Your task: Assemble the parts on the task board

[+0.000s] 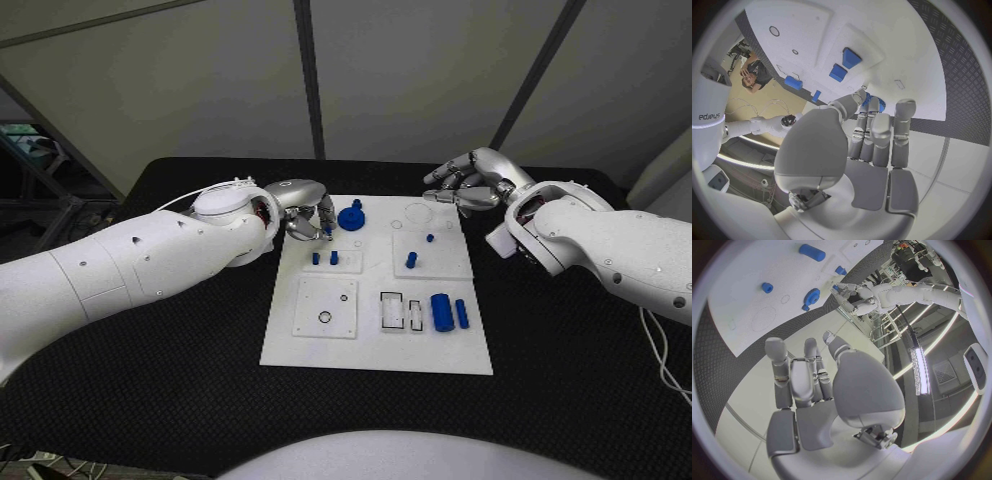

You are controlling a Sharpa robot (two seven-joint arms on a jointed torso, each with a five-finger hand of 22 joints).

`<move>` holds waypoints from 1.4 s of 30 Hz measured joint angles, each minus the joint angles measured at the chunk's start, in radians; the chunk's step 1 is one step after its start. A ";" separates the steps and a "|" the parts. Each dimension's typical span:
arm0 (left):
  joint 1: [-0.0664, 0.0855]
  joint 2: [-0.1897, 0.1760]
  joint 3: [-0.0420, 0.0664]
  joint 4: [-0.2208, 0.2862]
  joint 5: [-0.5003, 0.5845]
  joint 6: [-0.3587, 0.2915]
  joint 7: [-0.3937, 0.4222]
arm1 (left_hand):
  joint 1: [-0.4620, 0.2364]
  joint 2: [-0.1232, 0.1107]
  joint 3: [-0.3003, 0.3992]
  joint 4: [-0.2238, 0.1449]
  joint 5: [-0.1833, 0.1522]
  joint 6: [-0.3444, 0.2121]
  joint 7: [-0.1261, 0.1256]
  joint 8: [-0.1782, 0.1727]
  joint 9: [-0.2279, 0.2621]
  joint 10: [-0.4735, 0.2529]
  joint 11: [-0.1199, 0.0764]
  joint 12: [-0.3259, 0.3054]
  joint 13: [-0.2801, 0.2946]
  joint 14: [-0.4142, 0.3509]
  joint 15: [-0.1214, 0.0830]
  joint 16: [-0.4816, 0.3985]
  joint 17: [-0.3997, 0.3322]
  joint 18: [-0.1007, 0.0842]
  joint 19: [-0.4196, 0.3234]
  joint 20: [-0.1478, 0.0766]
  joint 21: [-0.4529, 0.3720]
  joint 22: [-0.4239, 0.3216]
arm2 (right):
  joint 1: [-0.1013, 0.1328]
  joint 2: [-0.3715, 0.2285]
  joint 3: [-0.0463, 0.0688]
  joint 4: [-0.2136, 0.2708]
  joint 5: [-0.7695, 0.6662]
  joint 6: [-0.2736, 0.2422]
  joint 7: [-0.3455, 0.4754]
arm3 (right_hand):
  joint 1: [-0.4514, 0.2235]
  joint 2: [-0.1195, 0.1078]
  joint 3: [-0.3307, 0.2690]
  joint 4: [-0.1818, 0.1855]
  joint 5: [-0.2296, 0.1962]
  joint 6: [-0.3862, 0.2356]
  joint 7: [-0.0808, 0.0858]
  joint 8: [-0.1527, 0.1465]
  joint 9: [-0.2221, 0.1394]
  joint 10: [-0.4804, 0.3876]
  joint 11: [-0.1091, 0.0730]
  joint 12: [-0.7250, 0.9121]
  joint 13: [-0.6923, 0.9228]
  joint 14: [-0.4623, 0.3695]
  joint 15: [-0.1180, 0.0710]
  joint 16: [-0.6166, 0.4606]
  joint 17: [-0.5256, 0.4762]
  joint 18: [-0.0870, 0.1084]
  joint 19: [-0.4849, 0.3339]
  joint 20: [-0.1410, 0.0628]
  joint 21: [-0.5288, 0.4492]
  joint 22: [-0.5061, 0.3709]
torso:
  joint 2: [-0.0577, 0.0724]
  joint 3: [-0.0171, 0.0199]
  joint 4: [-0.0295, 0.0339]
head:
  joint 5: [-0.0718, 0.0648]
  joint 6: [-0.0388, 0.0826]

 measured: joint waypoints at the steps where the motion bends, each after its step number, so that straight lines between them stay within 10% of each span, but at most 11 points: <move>1: 0.000 0.000 0.000 -0.001 0.000 0.002 -0.001 | 0.000 0.000 0.000 0.000 0.000 0.000 0.000 0.000 0.000 0.000 0.000 0.000 0.000 0.000 0.000 0.000 0.000 0.000 0.000 0.000 0.000 0.000 | 0.000 0.000 0.000 0.000 0.000 0.000 0.000 | 0.000 0.000 0.000 0.000 0.000 0.000 0.000 0.000 0.000 0.000 0.000 0.000 0.000 0.000 0.000 0.000 0.000 0.000 0.000 0.000 0.000 0.000 | 0.000 0.0000 0.0000 | 0.000 0.000; 42: -0.001 0.022 -0.005 -0.021 0.005 0.051 -0.006 | 0.000 0.000 0.000 0.000 0.000 0.004 -0.004 -0.004 0.000 0.006 -0.001 -0.004 -0.002 0.000 0.000 0.000 -0.006 0.000 0.000 0.000 0.000 -0.001 | 0.000 0.004 0.000 0.000 -0.001 0.000 0.000 | 0.000 0.000 0.000 0.000 0.000 0.000 0.000 0.000 0.000 0.000 0.000 0.000 0.000 0.000 0.000 0.000 0.000 0.000 0.000 0.000 0.000 0.000 | -0.001 -0.0003 0.0003 | -0.001 -0.009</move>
